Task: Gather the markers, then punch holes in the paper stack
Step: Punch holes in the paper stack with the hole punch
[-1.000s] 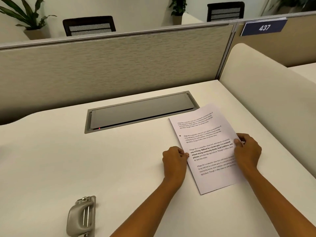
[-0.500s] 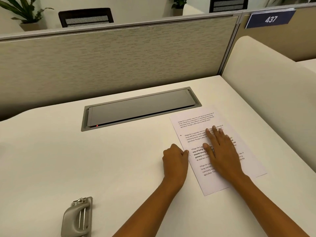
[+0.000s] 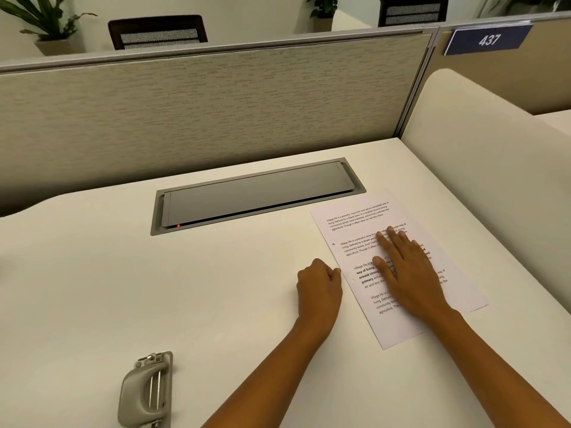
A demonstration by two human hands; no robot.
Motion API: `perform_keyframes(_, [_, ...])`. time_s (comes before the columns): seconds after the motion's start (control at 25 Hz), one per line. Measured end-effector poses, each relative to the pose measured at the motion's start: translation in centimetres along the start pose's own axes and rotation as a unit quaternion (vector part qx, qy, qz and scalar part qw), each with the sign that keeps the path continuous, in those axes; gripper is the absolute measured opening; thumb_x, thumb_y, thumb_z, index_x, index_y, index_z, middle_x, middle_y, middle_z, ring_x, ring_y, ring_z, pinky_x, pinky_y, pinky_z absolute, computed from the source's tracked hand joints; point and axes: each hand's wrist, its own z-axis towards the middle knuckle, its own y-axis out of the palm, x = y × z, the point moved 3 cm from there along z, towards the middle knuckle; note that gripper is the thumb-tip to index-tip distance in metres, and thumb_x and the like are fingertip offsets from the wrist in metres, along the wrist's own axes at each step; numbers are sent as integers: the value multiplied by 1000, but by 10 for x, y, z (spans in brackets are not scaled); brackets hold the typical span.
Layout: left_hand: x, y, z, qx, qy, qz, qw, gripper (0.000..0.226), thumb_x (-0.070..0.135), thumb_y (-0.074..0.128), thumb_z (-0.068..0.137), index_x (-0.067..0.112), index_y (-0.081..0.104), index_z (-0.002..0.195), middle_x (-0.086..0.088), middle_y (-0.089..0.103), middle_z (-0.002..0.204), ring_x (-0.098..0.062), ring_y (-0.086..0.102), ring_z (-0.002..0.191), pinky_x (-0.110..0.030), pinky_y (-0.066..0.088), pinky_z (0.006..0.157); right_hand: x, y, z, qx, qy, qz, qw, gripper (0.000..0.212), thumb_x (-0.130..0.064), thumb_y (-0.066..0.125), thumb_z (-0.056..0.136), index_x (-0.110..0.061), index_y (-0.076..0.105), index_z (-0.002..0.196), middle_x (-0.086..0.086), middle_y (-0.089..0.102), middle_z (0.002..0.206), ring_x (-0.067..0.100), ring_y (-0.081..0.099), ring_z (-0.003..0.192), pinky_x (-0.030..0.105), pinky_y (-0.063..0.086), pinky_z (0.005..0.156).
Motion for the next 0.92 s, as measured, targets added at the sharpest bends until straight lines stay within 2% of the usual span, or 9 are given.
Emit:
perform_keyframes(0.16, [5,-17,-14,-16,30,-82,996,14,18,54,93,7,61,96,-10,68,91,-24,68,79,-42,58,74,-11,-4,-7,3,-12,6,1000,63,-51,24,95,-23,16,150,0,7,160,14,-5,147,32,-2,121])
perform_keyframes(0.32, [-7,-61,-37,28,52,-140,988,9,16,55,93,13,63,92,-4,68,85,-13,67,69,-19,55,57,-47,-12,-31,48,-51,35,997,67,-53,19,94,-17,22,150,0,10,159,14,-4,147,32,-2,121])
perform_keyframes(0.4, [-20,-90,-49,59,52,-145,986,8,14,56,92,15,64,91,-2,69,84,-11,67,66,-15,52,54,-71,-14,-49,63,-62,56,994,66,-51,21,94,-15,23,150,-1,11,159,12,-3,148,30,-1,121])
perform_keyframes(0.56, [-55,-152,-78,119,28,-126,985,13,10,57,90,20,65,88,1,70,81,-8,67,63,-19,53,54,-126,-6,-93,51,-96,85,990,63,-48,25,97,-15,20,150,-4,9,159,10,-2,147,30,1,120])
perform_keyframes(0.64, [-76,-181,-92,157,0,-98,983,13,15,58,90,25,65,87,6,71,82,-8,68,67,-22,54,60,-151,5,-113,27,-105,104,989,62,-48,26,98,-17,16,151,-8,7,160,8,-4,147,28,1,120])
perform_keyframes(0.68, [-86,-193,-100,175,-16,-78,981,12,18,58,90,27,65,87,9,70,83,-7,68,72,-21,52,63,-162,11,-121,15,-106,111,988,63,-49,27,98,-18,15,151,-9,4,160,6,-6,147,26,-1,120])
perform_keyframes(0.76, [-106,-214,-116,214,-48,-62,974,11,19,60,89,29,65,88,12,68,84,-4,64,78,-15,46,59,-182,23,-136,-7,-117,105,987,64,-50,24,98,-18,11,152,-11,0,159,4,-11,145,24,-4,119])
perform_keyframes(0.84, [-123,-228,-129,245,-69,-60,965,9,19,62,87,27,64,89,10,65,86,-5,61,78,-14,41,54,-197,36,-147,-24,-126,88,988,64,-50,24,98,-18,8,152,-10,-3,159,2,-15,144,24,-5,119])
perform_keyframes(0.92, [-136,-237,-134,257,-81,-39,962,8,20,63,86,21,63,94,2,64,91,-9,59,78,-17,39,56,-206,47,-156,-34,-117,73,990,65,-49,24,98,-17,4,152,-9,-6,159,3,-17,144,24,-7,118])
